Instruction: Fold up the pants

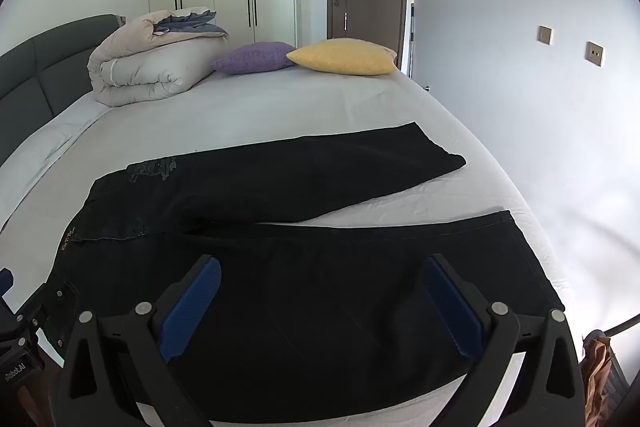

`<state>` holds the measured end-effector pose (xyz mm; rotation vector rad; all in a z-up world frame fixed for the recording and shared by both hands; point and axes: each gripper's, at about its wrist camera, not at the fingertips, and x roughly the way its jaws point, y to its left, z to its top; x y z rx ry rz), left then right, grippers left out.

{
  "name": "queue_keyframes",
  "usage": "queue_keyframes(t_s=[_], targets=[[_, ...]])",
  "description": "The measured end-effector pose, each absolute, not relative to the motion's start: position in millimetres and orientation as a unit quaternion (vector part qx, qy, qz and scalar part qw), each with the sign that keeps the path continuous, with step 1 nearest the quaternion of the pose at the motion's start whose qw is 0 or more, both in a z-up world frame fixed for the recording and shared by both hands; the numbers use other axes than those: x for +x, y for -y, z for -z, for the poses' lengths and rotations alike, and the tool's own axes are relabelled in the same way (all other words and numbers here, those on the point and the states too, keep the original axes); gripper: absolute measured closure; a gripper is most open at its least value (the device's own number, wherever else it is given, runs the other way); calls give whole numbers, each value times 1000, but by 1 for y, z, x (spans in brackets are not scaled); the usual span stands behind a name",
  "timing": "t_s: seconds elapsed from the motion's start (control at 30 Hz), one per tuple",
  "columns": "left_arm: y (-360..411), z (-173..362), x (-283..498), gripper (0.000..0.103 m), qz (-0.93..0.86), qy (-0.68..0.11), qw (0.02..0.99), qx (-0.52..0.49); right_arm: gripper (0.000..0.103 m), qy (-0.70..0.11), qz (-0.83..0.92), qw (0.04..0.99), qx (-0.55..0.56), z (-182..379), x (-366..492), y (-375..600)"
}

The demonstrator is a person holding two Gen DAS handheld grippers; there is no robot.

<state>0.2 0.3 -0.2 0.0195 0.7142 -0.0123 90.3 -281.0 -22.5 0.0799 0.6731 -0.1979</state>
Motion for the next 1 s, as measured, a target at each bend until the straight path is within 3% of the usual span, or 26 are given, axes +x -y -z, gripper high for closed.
queue_keyframes(t_s=[1.0], targets=[[-3,5,3,0,7,-351,936,3,0,-332,105,937,29,22,88,277]])
